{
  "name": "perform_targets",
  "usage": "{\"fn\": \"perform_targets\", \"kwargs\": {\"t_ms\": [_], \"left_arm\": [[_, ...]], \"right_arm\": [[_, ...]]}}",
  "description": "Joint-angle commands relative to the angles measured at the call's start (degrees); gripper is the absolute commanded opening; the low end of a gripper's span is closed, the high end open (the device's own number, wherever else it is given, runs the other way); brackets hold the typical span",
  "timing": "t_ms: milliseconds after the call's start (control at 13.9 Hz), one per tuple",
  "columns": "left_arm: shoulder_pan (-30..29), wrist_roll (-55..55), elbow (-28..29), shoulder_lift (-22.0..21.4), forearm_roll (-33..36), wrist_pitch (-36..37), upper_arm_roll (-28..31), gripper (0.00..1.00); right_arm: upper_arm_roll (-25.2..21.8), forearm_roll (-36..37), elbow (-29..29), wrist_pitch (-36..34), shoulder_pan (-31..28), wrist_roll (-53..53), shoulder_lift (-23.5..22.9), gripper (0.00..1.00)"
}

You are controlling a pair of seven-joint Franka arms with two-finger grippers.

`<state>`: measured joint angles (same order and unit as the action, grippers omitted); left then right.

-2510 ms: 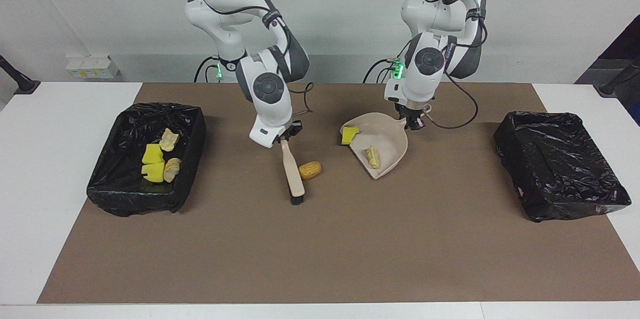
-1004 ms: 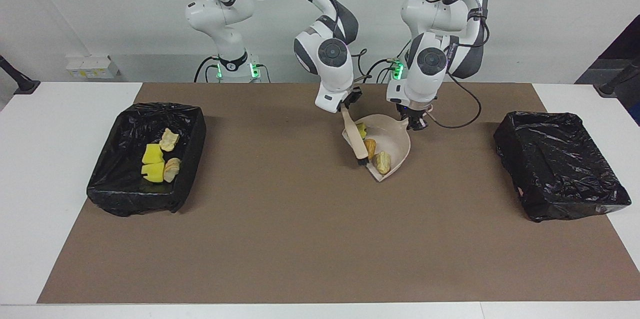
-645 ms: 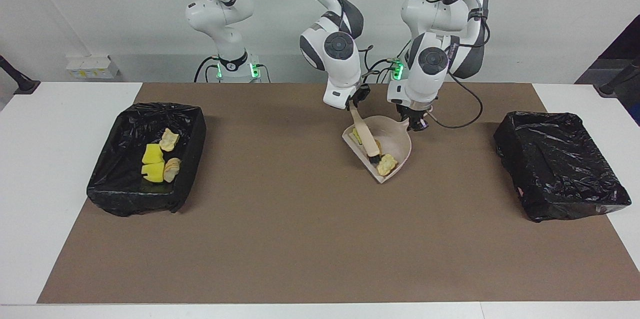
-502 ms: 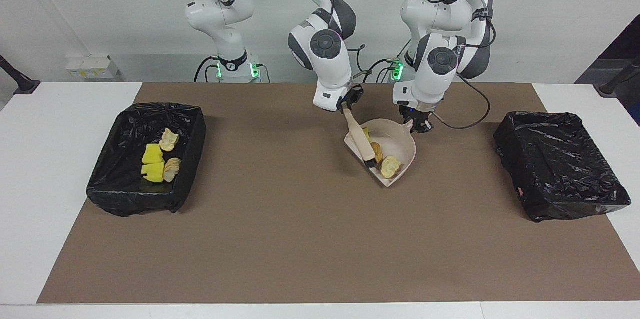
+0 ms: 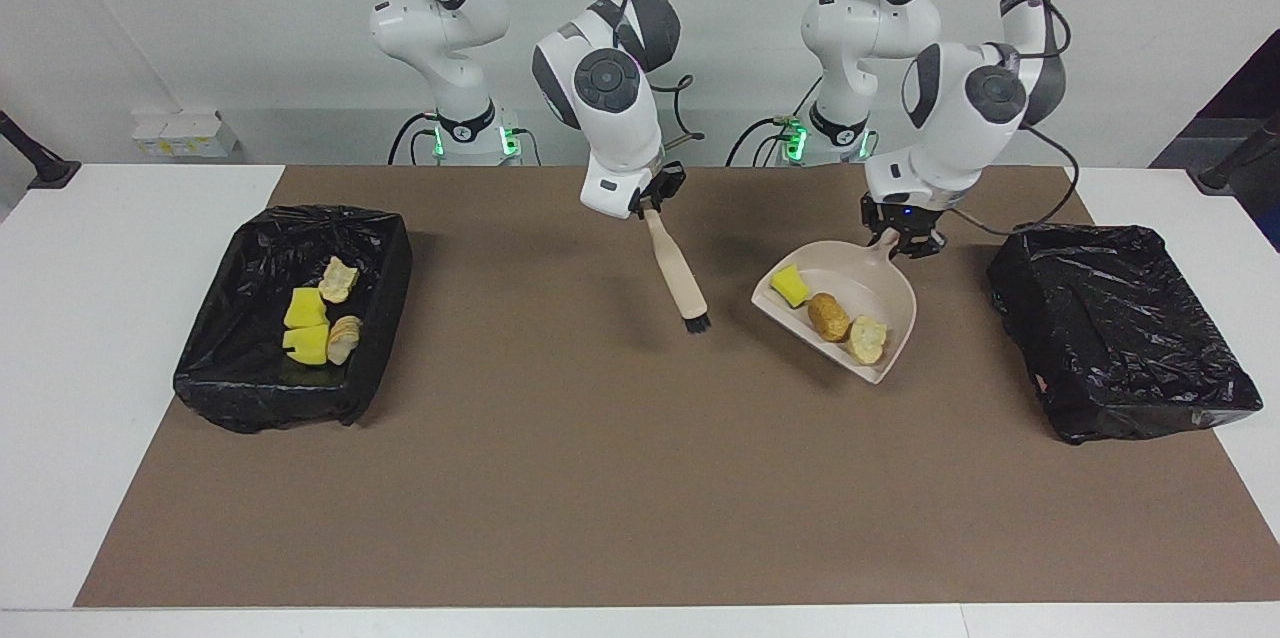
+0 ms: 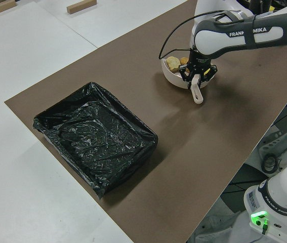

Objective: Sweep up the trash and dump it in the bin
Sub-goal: 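Carry the loaded dustpan with the left gripper over the farther bin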

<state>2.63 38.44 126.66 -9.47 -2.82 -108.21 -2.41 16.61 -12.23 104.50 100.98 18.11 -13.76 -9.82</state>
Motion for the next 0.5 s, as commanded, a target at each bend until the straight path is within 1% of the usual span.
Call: {"fn": "perform_targets", "kwargs": {"t_ms": [0, 143, 215, 359, 430], "left_arm": [[-8.14, 0.41, -6.5, 0.15, -3.15, 7.47, -0.49, 0.0], [-12.8, 0.32, -9.57, 1.28, -3.15, 7.23, 0.21, 0.0], [-15.79, 0.49, -12.55, 3.21, -2.63, 7.75, 0.39, 0.0], [-19.84, 0.59, -19.66, 7.68, -1.84, 7.67, 0.56, 0.0], [-20.47, 0.67, -21.35, 9.27, 1.47, 6.79, 0.57, 0.0]], "right_arm": [[0.53, 1.25, 3.94, 0.27, -1.33, -4.24, 3.14, 0.0], [0.71, 1.25, 4.65, 1.15, -0.54, -9.33, 3.41, 0.0], [0.79, 1.25, 4.92, 2.11, 0.68, -12.49, 3.14, 0.0], [0.8, 1.25, 6.93, 6.84, 4.02, -18.64, 2.7, 0.0], [0.8, 1.25, 7.46, 8.52, 5.25, -20.93, 2.09, 0.0]]}}
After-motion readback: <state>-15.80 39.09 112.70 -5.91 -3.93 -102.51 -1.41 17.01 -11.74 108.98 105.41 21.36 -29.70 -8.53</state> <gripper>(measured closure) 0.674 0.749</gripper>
